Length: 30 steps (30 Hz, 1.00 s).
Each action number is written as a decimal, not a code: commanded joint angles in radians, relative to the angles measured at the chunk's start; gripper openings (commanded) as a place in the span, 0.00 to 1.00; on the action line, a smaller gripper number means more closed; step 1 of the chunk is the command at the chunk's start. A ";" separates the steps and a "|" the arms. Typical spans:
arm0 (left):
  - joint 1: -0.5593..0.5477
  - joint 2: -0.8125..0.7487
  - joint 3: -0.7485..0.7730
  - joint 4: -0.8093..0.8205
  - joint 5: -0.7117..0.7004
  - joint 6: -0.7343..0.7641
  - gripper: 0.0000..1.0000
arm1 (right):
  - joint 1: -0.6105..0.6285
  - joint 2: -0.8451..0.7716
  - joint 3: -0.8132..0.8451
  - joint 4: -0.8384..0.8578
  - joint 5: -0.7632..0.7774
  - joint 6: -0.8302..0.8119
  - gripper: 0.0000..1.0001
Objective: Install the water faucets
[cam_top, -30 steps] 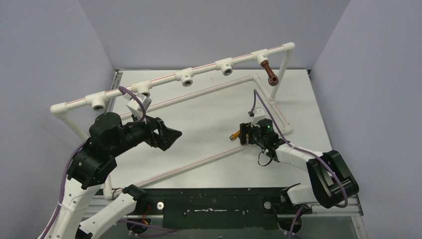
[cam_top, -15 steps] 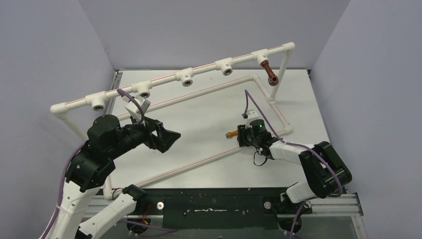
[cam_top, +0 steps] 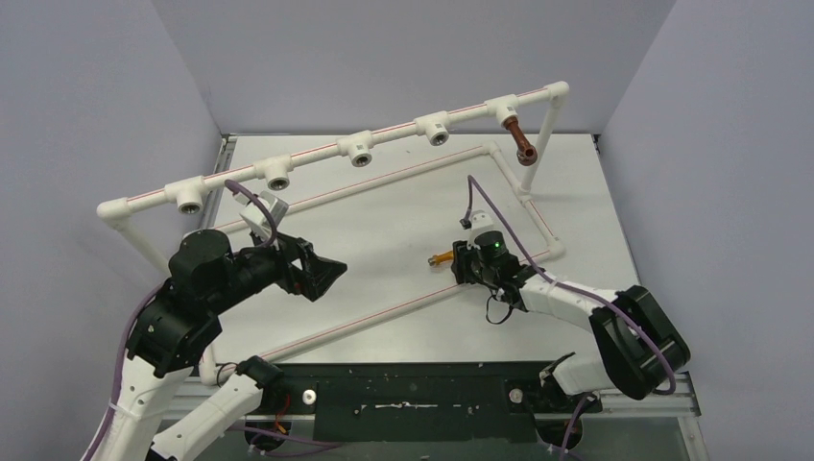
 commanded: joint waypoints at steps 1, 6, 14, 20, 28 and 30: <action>-0.003 -0.020 -0.041 0.053 0.000 -0.062 0.94 | 0.024 -0.141 0.045 -0.014 -0.032 0.118 0.00; -0.003 -0.041 -0.125 0.103 0.012 -0.135 0.94 | 0.057 -0.261 0.050 -0.090 -0.094 0.220 0.00; -0.004 -0.048 -0.300 0.291 0.064 -0.296 0.96 | 0.141 -0.329 0.197 -0.355 -0.127 0.369 0.00; -0.004 -0.039 -0.380 0.373 0.096 -0.350 0.96 | 0.224 -0.297 0.308 -0.432 -0.209 0.436 0.00; -0.004 -0.008 -0.462 0.496 0.175 -0.461 0.92 | 0.344 -0.172 0.506 -0.505 -0.246 0.467 0.00; -0.004 -0.019 -0.488 0.514 0.175 -0.483 0.92 | 0.369 -0.137 0.544 -0.524 -0.251 0.474 0.00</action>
